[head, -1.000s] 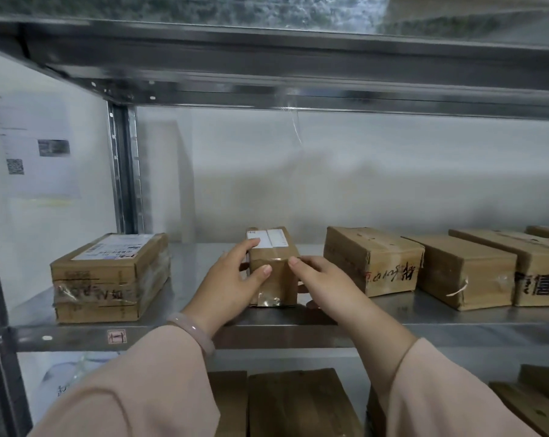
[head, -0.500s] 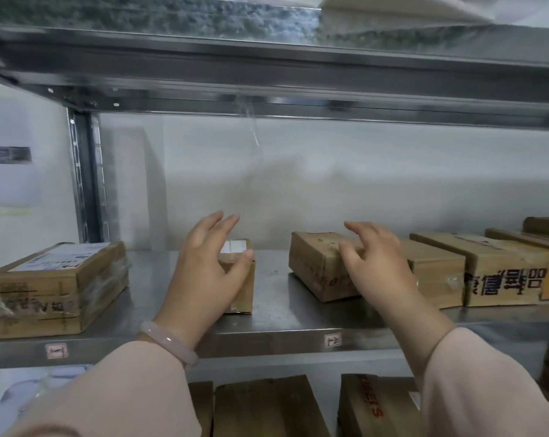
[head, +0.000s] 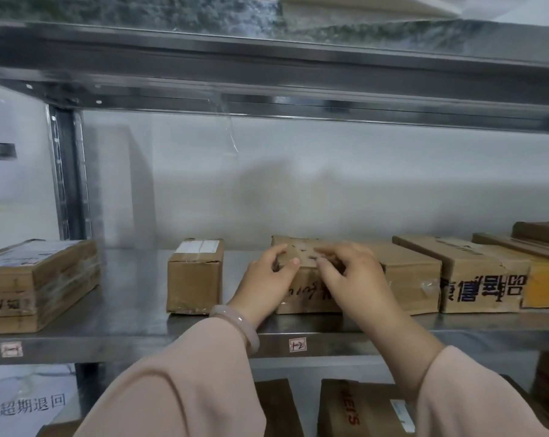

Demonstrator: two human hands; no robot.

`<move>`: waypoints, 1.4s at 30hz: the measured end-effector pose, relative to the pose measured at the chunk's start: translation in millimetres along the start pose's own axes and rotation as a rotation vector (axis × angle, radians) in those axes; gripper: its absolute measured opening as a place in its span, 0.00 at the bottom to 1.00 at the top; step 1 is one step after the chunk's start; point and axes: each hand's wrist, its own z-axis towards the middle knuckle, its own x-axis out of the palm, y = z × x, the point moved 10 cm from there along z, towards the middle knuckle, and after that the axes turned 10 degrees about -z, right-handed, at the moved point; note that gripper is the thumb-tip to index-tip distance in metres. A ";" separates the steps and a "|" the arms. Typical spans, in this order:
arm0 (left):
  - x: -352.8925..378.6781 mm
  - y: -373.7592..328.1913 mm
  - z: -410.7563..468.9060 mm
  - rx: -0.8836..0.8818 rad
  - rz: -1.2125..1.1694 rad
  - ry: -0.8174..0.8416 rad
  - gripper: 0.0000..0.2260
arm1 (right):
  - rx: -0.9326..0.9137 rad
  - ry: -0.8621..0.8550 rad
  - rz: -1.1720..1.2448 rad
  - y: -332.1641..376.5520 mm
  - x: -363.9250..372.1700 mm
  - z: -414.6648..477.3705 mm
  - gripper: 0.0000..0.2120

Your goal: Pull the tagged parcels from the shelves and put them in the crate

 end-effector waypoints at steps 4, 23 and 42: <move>-3.3 6.6 -0.1 -0.011 -0.056 -0.044 0.13 | 0.288 0.134 0.143 -32.8 13.4 0.1 0.27; -16.9 -14.8 -27.0 0.059 -0.431 -0.083 0.25 | 0.231 0.097 0.846 -14.7 12.5 -12.1 0.34; -56.0 -13.1 -104.6 -0.016 -0.739 -0.098 0.13 | 0.293 0.173 0.944 38.1 -0.4 -83.7 0.23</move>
